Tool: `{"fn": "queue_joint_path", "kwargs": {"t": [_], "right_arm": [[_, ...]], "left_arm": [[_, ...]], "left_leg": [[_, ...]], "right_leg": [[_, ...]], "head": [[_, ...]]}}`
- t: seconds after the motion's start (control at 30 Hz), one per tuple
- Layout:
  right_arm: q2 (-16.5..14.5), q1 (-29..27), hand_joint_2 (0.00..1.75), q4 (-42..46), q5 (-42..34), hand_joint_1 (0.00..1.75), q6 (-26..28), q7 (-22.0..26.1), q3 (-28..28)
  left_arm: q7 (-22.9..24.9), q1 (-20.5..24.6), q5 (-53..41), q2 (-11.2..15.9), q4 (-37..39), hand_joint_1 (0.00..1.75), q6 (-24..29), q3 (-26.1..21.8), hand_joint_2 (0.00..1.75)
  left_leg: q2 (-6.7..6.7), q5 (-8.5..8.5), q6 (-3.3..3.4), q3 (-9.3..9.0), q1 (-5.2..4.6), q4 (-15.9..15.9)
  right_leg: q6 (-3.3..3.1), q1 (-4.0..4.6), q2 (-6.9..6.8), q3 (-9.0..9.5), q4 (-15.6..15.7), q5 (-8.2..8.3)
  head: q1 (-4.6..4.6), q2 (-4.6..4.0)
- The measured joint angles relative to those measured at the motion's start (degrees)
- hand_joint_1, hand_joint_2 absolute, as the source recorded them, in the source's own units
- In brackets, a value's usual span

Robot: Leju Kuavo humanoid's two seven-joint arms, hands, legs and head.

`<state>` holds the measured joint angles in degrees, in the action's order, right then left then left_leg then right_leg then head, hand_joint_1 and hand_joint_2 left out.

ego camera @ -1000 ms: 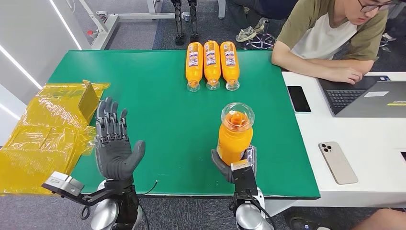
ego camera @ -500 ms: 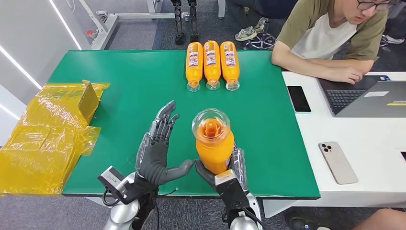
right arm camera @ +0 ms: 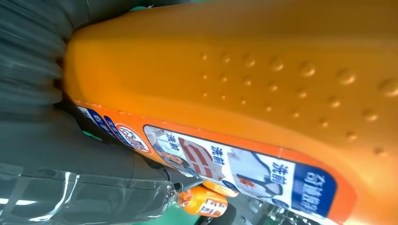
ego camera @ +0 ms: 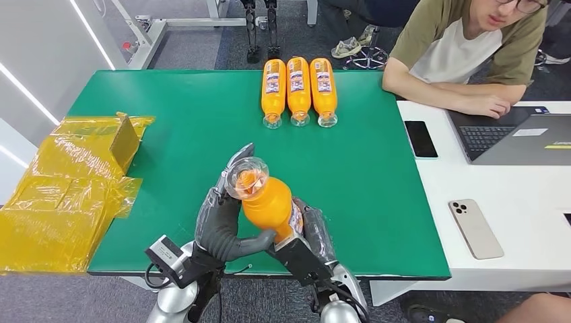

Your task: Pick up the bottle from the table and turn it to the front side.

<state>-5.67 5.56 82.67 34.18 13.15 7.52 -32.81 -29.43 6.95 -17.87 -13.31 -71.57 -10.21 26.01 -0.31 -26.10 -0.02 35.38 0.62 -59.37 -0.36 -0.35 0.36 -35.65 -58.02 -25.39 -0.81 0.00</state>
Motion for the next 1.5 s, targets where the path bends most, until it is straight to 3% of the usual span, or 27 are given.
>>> {"fn": "queue_joint_path", "kwargs": {"t": [0.27,0.63,0.67,0.8,1.17,1.2,1.33,1.5], "right_arm": [[0.03,1.76,1.75,-1.80,8.47,1.75,-6.71,-5.51,-0.27],[0.03,1.34,1.75,-0.73,13.80,1.75,-8.39,-4.89,0.45],[0.03,1.33,1.75,-0.73,13.90,1.75,-8.39,-4.78,0.45],[0.03,1.13,1.75,-0.74,15.00,1.75,-8.69,-2.68,0.46],[0.03,1.19,1.75,-1.26,16.44,1.75,-8.92,-0.88,0.62],[0.03,1.21,1.75,-1.37,16.49,1.68,-8.92,-0.81,0.65],[0.02,1.32,1.75,-1.66,17.43,0.45,-8.48,-0.51,0.64],[0.01,1.21,1.75,-1.83,18.54,0.45,-7.56,-0.22,0.45]], "left_arm": [[2.09,-0.76,-0.19,0.12,-1.28,0.00,-0.30,-0.48,1.75],[2.92,-1.13,0.28,0.16,-2.07,0.00,-0.93,-0.74,1.75],[2.92,-1.13,0.30,0.16,-2.07,0.05,-0.94,-0.74,1.75],[2.79,-1.12,0.68,0.15,-2.06,1.70,-0.98,-0.76,1.75],[1.73,-1.24,2.24,0.15,-2.05,1.75,-1.09,-0.83,1.75],[1.73,-1.26,2.33,0.15,-2.05,1.75,-1.08,-0.83,1.75],[1.51,-1.38,2.47,0.14,-2.05,1.75,-1.01,-0.87,1.75],[1.28,-1.37,2.40,0.11,-2.05,1.75,-0.80,-0.87,1.75]], "left_leg": [[-0.01,0.00,0.00,0.00,0.00,0.00],[0.00,-0.01,0.00,0.00,0.00,0.00],[0.00,-0.01,0.00,0.00,0.00,0.00],[0.00,-0.01,0.00,0.00,0.00,0.00],[0.00,-0.03,-0.01,0.00,0.00,0.00],[0.00,-0.03,-0.01,0.00,0.00,0.00],[0.00,-0.03,-0.01,0.00,0.00,0.00],[0.00,-0.04,-0.01,0.00,0.00,0.00]], "right_leg": [[0.00,0.00,-0.01,-0.01,0.00,-0.01],[0.00,0.00,-0.01,-0.01,0.00,-0.02],[0.00,0.00,-0.01,-0.01,0.00,-0.02],[-0.01,0.00,-0.01,-0.01,0.00,-0.02],[-0.01,0.00,-0.01,-0.01,0.00,-0.02],[-0.01,0.00,-0.01,-0.01,0.00,-0.02],[-0.01,0.00,-0.01,-0.01,0.00,-0.02],[-0.01,0.00,-0.01,-0.01,0.00,-0.03]], "head": [[0.01,0.00],[0.01,0.00],[0.01,0.00],[0.01,0.00],[0.01,0.00],[0.01,0.00],[0.01,0.00],[0.01,0.00]]}}
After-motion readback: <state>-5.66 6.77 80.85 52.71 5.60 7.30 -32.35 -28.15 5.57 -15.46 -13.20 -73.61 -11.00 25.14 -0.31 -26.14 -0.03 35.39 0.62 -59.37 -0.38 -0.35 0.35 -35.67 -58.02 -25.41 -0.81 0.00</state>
